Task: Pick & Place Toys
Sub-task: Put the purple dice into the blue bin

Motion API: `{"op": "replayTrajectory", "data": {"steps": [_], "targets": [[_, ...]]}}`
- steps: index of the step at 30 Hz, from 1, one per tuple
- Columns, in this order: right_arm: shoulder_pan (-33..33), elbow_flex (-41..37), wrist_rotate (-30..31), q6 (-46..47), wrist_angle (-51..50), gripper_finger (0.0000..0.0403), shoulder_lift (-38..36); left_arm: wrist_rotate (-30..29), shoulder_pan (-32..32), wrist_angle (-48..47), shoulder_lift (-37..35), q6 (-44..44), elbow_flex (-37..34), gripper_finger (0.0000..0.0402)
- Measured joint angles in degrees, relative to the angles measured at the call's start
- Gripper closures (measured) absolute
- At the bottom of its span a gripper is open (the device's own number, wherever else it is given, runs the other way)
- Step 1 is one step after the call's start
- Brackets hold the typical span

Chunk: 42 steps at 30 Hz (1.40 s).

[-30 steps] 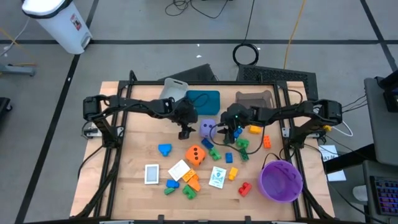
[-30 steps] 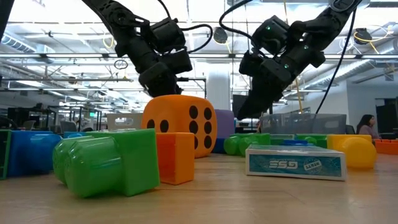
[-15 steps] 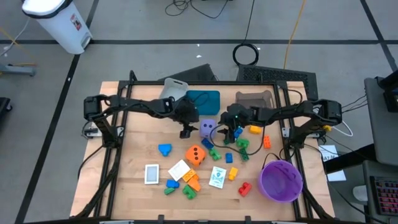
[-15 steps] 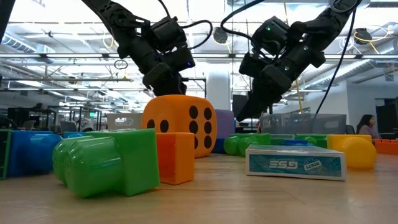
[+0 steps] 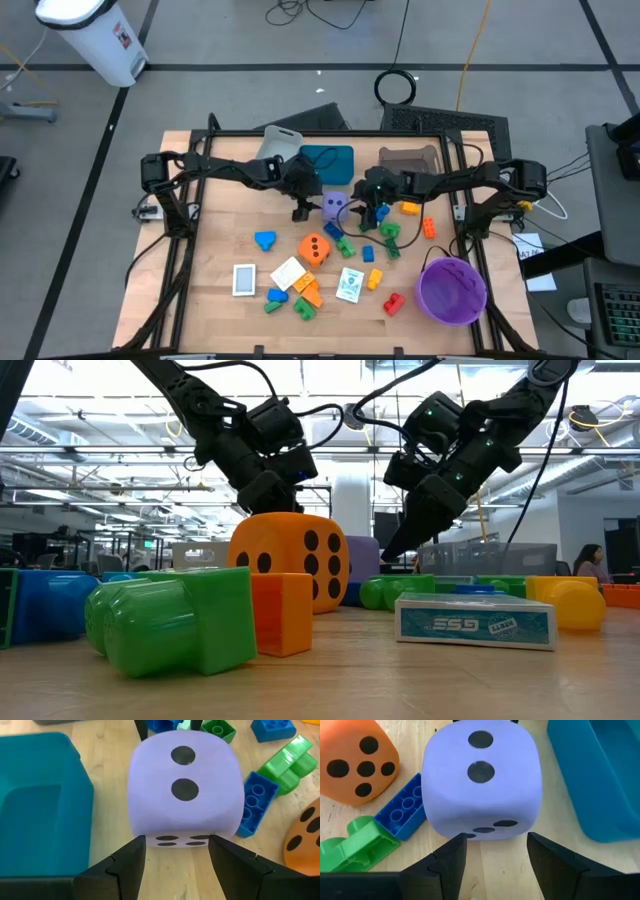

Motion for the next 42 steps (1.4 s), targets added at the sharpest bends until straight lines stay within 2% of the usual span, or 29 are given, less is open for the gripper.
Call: {"op": "replayTrajectory", "data": {"steps": [14,19,42], "targets": [[0.00,-0.09,-0.33,0.54,4.93,0.0206,2.42,-0.32,-1.08,1.13,0.00,-0.22,-0.02,0.0179],[-0.09,-0.11,-2.50,1.06,5.71,0.0207,2.53,-0.17,-1.10,1.31,0.00,-1.29,-0.06,0.0179],[-0.52,0.67,-3.17,0.45,5.91,0.0211,2.59,0.08,-0.46,2.20,-0.02,-2.19,-0.11,0.0179]]}}
